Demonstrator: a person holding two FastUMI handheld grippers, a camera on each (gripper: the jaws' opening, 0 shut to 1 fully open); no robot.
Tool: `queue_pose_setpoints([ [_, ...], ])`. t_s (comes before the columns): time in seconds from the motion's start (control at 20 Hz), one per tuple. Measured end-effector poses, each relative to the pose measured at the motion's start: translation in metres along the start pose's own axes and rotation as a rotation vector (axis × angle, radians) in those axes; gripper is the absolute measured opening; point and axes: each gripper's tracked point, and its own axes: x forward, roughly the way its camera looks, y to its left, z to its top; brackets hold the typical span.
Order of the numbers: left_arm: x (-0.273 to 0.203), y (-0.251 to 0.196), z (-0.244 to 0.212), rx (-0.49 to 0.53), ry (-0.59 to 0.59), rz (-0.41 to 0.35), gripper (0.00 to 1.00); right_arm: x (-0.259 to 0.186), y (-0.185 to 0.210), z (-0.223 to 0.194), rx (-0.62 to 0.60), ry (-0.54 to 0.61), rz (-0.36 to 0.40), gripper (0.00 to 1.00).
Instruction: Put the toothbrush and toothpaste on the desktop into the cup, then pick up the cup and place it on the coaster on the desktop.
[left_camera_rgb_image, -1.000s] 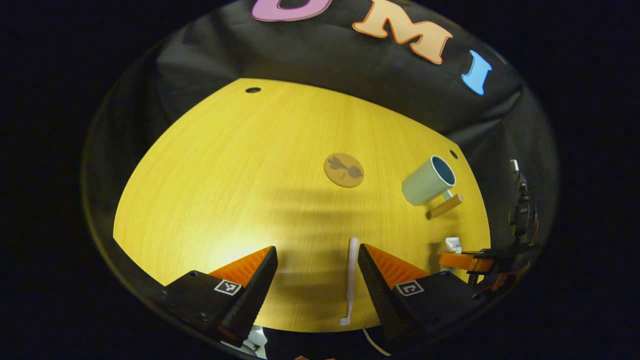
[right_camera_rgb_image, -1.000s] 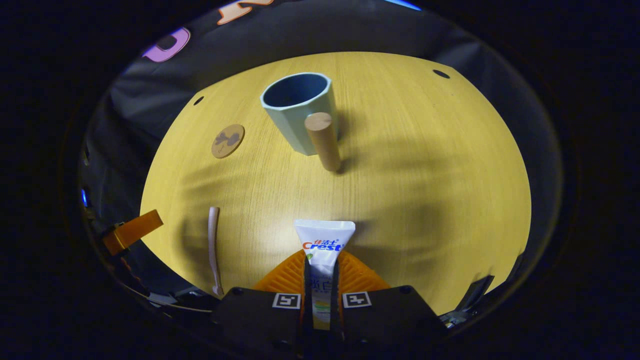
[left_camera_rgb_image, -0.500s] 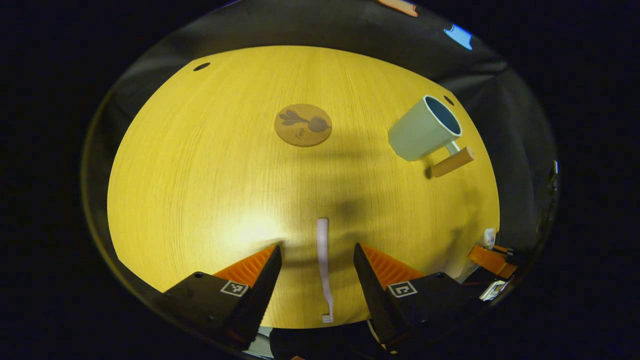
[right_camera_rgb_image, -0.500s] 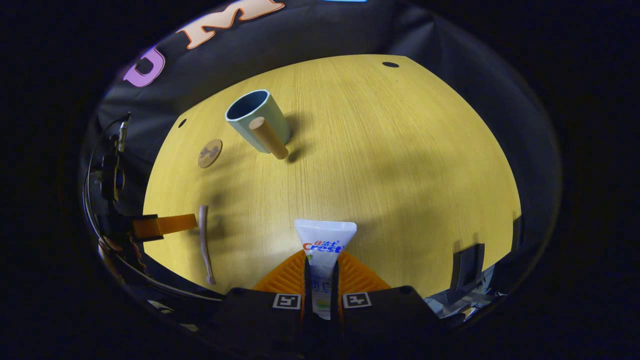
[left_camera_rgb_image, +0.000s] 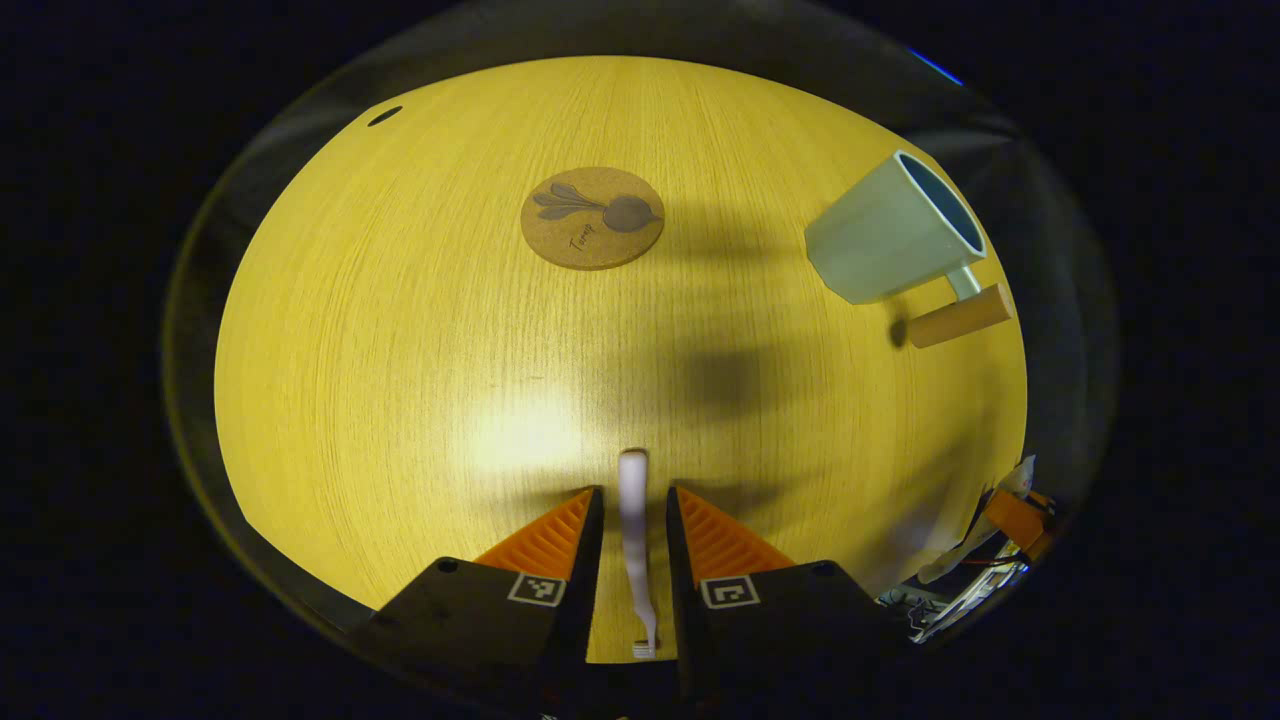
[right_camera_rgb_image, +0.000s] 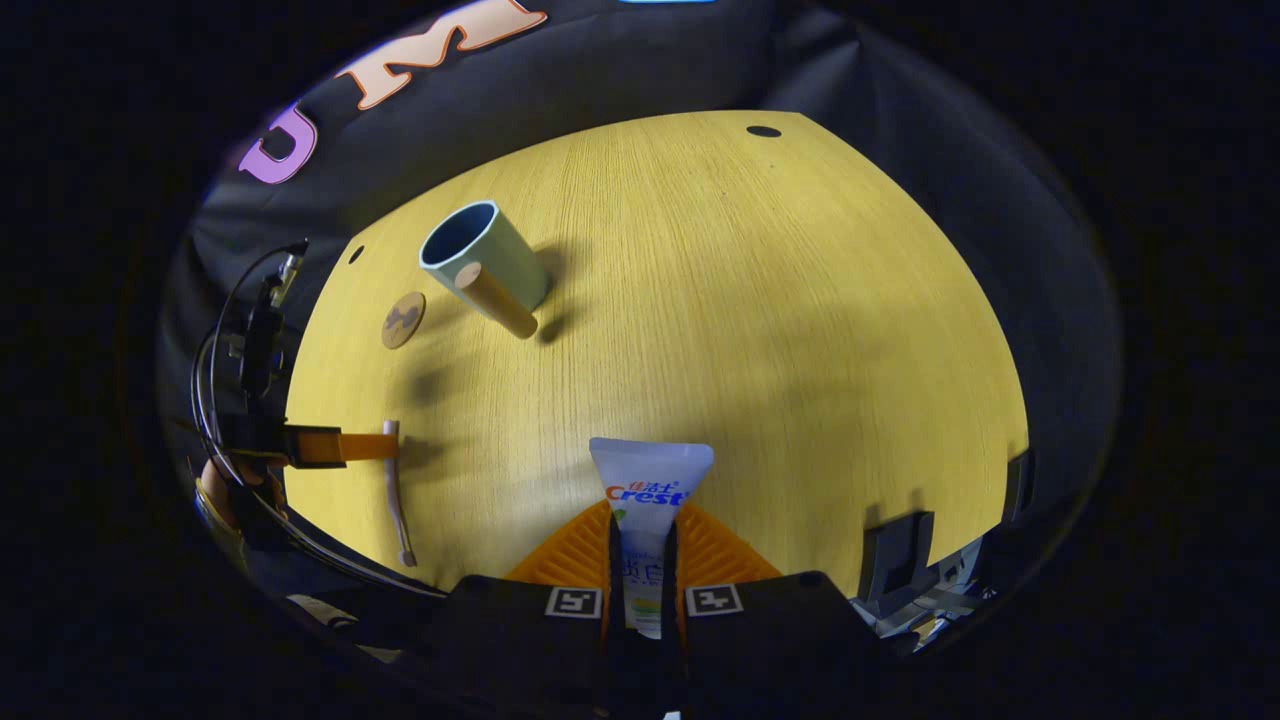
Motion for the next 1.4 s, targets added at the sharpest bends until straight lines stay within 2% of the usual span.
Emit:
queue_pose_setpoints([
  [0.05,-0.001,0.002,0.002,0.007,-0.002,0.012,0.24,0.001,-0.001,0.003,0.003,-0.003,0.002,0.16],
  [0.1,0.0,0.001,0.004,0.007,-0.005,0.013,0.25,0.002,-0.002,0.006,0.01,-0.004,0.001,0.16],
  [0.15,0.0,0.002,0.004,0.004,0.002,0.021,0.17,0.003,-0.002,0.007,0.013,-0.002,0.001,0.13],
  [0.2,0.0,0.002,0.004,0.005,0.01,0.024,0.13,0.005,-0.003,0.008,0.01,0.001,0.0,0.16],
  [0.35,0.001,0.0,0.003,0.034,0.029,0.038,0.07,0.01,-0.005,0.007,-0.001,0.013,-0.01,0.16],
  [0.65,0.0,-0.001,0.003,0.032,0.051,0.049,0.0,0.015,-0.004,0.006,-0.014,0.023,-0.011,0.16],
  [0.95,-0.007,-0.009,0.001,0.068,0.032,-0.012,0.0,0.015,0.002,0.012,-0.002,0.002,-0.009,0.16],
  [1.1,-0.02,-0.009,0.01,0.08,-0.024,-0.028,0.0,0.009,0.008,0.028,0.01,-0.054,-0.001,0.16],
  [1.15,-0.025,-0.009,0.012,0.081,-0.041,-0.042,0.0,0.006,0.011,0.035,0.007,-0.081,0.002,0.13],
  [1.2,-0.031,-0.009,0.016,0.086,-0.063,-0.052,0.0,0.003,0.015,0.043,0.002,-0.112,0.006,0.16],
  [1.4,-0.062,-0.01,0.042,0.114,-0.201,-0.079,0.0,-0.018,0.044,0.081,0.011,-0.261,0.059,0.16],
])
